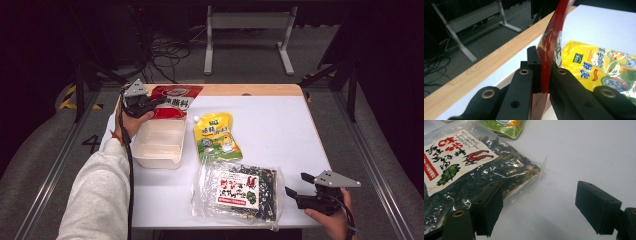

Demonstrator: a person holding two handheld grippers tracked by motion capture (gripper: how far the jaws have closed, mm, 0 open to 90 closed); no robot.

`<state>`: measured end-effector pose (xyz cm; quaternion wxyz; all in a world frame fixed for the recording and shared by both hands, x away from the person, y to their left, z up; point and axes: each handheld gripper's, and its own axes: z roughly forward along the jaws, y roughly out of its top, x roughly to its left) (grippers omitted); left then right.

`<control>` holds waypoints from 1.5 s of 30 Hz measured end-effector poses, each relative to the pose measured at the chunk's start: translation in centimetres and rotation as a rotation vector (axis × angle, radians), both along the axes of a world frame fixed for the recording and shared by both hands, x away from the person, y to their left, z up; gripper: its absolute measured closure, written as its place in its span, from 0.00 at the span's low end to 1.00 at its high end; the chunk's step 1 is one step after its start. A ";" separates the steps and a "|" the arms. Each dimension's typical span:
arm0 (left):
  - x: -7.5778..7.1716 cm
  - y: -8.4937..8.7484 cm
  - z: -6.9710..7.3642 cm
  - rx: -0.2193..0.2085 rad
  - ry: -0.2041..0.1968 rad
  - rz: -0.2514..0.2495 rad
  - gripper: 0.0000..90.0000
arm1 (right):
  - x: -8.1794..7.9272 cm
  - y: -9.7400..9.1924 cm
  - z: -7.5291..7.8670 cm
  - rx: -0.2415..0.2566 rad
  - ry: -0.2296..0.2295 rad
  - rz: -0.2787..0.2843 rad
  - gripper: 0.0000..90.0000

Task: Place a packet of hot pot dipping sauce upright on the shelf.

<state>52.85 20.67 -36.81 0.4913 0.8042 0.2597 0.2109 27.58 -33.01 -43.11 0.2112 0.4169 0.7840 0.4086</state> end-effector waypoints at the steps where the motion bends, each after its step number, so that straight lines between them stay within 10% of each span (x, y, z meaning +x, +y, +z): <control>1: 0.0 0.0 -0.1 -0.007 0.005 0.005 1.00 | 0.0 0.2 0.0 -0.004 -0.002 0.007 0.25; 45: 0.1 1.2 -2.4 0.031 0.084 0.081 0.99 | 0.2 1.5 -0.4 -0.044 0.032 0.074 0.27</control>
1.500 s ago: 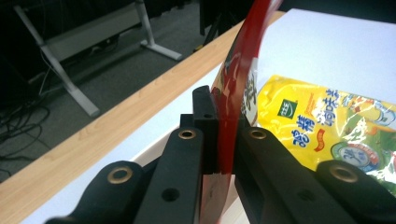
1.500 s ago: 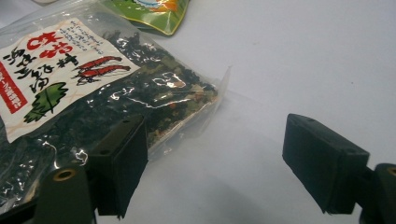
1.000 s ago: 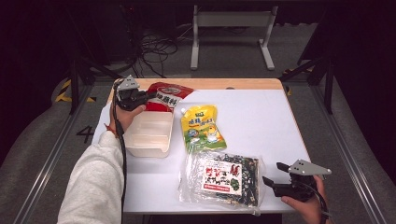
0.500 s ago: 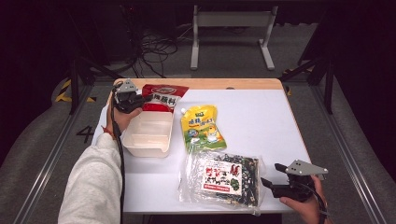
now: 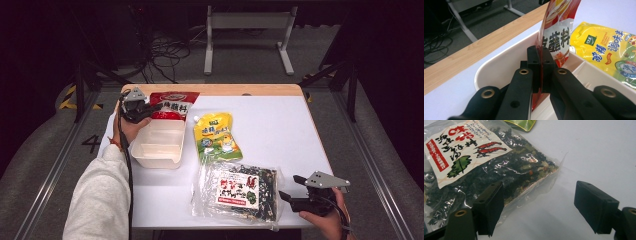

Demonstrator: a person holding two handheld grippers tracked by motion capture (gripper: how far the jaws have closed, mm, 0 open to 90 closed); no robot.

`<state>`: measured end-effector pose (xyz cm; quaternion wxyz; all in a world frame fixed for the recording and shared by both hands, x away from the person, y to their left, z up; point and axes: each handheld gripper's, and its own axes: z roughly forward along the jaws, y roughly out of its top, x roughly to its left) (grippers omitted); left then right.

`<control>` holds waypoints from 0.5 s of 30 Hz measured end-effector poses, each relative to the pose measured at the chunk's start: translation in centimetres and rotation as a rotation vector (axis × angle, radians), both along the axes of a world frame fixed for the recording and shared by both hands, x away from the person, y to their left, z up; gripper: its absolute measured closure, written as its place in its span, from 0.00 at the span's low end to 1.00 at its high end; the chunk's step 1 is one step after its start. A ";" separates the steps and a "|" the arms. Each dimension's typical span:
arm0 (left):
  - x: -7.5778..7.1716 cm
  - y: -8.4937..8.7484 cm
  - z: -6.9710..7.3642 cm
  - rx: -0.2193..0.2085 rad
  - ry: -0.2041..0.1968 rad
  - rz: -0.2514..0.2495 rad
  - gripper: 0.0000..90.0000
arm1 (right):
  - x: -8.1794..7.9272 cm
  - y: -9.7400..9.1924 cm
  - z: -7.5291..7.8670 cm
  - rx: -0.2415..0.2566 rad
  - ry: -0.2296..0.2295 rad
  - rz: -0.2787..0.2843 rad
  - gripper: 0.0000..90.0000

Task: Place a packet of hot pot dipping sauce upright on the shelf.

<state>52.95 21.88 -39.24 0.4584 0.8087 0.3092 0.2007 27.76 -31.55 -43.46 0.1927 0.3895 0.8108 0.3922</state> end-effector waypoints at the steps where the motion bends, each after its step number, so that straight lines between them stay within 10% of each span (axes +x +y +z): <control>1: 0.0 0.0 0.0 -0.004 0.001 0.001 0.99 | 0.0 0.0 0.0 0.000 0.001 0.002 0.27; 15: -0.5 0.1 0.4 -0.002 -0.006 0.032 0.95 | 0.3 0.5 0.0 -0.009 -0.007 0.031 0.27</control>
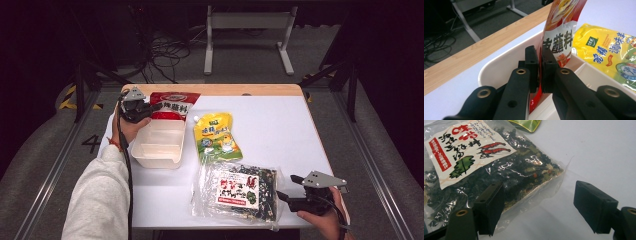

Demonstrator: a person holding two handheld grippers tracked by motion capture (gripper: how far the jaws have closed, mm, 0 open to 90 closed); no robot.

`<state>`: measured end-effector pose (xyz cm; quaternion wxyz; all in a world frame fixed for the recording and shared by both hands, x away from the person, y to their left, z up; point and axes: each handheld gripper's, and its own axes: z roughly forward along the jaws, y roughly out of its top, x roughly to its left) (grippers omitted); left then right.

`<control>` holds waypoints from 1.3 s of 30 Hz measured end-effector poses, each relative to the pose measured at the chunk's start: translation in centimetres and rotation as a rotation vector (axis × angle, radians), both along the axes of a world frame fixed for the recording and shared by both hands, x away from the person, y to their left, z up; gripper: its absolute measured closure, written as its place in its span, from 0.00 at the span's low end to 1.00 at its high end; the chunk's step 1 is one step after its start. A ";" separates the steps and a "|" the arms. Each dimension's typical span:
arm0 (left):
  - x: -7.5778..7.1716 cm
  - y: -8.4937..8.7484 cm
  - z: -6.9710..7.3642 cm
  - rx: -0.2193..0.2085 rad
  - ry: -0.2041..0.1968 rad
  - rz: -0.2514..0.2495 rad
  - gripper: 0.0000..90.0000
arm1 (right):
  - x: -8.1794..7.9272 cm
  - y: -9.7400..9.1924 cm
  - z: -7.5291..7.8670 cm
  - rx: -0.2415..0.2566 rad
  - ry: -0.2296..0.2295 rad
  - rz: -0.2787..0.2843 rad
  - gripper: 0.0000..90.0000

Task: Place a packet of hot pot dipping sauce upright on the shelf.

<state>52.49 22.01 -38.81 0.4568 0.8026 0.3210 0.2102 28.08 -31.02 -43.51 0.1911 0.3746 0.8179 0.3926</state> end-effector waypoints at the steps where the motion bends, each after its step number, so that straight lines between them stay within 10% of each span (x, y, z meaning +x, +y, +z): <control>1: -0.1 0.1 0.0 -0.003 0.000 0.004 0.95 | 0.1 0.0 0.0 0.001 -0.002 0.002 0.27; 17: -2.3 2.1 1.6 -0.017 -0.031 0.043 0.94 | 1.2 0.8 0.0 0.005 0.003 0.045 0.28; 39: -10.1 2.9 3.1 0.009 -0.109 -0.022 0.93 | 2.0 1.1 0.4 0.038 -0.023 0.043 0.35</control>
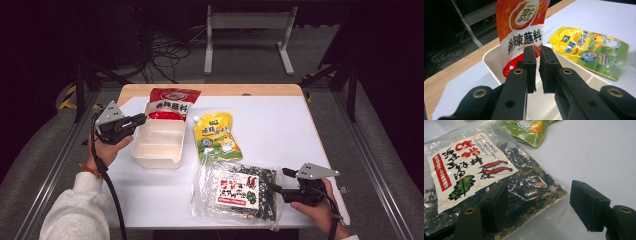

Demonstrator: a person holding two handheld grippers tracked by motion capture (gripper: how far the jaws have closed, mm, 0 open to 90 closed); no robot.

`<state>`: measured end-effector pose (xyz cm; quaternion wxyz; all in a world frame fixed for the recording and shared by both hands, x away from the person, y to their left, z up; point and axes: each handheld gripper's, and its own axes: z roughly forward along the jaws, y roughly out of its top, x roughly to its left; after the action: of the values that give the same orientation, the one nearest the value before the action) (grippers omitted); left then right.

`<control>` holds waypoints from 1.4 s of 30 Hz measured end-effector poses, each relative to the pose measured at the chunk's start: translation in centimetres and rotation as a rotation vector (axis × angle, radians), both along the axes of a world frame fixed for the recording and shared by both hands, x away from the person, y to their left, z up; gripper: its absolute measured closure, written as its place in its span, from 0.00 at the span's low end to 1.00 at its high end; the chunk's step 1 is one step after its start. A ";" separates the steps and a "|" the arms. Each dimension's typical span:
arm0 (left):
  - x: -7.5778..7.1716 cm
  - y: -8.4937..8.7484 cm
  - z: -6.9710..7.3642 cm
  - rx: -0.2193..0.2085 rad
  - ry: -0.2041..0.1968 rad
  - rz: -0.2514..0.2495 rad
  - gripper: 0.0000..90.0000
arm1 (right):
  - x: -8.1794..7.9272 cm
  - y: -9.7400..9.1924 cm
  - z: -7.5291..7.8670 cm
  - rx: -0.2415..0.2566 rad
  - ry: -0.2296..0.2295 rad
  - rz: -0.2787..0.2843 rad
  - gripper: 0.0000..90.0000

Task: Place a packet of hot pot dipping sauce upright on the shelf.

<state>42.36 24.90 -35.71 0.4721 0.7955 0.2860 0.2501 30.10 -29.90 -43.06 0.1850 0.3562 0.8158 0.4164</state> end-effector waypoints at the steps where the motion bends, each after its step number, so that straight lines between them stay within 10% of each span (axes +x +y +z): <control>1: -0.6 0.1 0.0 0.004 -0.008 -0.006 0.93 | 0.0 -0.1 0.0 0.002 0.000 -0.004 0.36; 19: -10.0 -3.3 -2.9 0.099 0.034 -0.227 0.94 | -1.0 0.4 -0.2 -0.029 0.016 0.058 0.50; 42: -12.3 -8.0 -9.1 0.120 0.256 -0.398 0.79 | -3.3 -0.3 -1.3 -0.067 0.061 0.134 0.85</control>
<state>30.08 16.92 -44.80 0.4237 0.8881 0.1657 0.0658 26.84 -30.15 -44.35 0.1435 0.3071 0.8565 0.3894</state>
